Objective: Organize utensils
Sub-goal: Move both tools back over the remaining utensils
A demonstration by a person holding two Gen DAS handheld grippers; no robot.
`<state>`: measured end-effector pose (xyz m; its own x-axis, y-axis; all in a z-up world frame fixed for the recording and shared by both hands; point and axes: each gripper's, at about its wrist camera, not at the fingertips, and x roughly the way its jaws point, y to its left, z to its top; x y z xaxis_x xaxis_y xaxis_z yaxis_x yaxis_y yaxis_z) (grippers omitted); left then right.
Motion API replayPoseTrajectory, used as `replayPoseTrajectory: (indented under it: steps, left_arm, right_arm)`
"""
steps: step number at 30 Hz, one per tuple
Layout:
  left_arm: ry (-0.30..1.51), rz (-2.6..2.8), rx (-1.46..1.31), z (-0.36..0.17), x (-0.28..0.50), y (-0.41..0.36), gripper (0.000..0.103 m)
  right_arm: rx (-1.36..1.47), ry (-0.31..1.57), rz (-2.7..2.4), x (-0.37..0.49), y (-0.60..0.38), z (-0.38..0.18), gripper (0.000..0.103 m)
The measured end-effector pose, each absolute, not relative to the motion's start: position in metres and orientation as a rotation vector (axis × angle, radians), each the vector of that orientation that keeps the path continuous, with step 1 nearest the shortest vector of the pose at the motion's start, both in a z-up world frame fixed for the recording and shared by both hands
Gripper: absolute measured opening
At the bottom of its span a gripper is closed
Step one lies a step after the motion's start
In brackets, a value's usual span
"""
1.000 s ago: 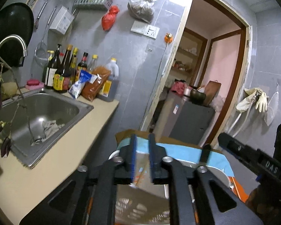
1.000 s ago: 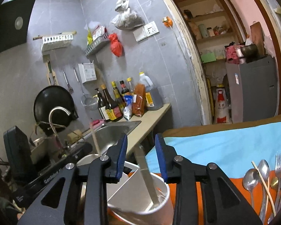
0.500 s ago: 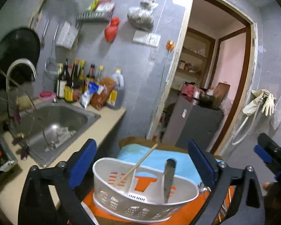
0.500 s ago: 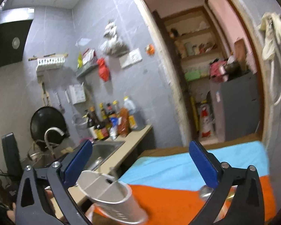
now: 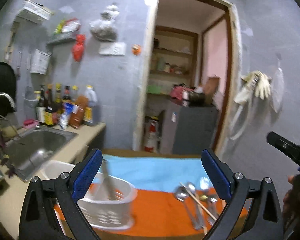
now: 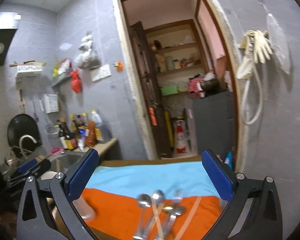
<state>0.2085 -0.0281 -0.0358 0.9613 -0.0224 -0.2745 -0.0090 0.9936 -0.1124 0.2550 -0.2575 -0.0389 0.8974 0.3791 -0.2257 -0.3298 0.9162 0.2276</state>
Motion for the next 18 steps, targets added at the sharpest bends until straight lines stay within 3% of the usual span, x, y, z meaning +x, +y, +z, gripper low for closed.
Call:
replayPoseTrajectory:
  steps: [10,12,14,18]
  left_arm:
    - [0.475,-0.095,-0.119,-0.095,0.261,-0.089,0.097]
    - [0.522,-0.1,-0.117,-0.105,0.271,-0.095,0.097]
    - [0.57,-0.115,-0.107,-0.116,0.284,-0.098,0.097]
    - [0.637,-0.121,-0.094,-0.137,0.307,-0.097,0.097]
  right_arm:
    - [0.226,0.434,0.274,0.287,-0.312,-0.094,0.103]
    - [0.243,0.482,0.276,0.296,-0.315,-0.109,0.097]
    - [0.246,0.521,0.279,0.303,-0.315,-0.122,0.082]
    - [0.255,0.614,0.297,0.321,-0.308,-0.148,0.074]
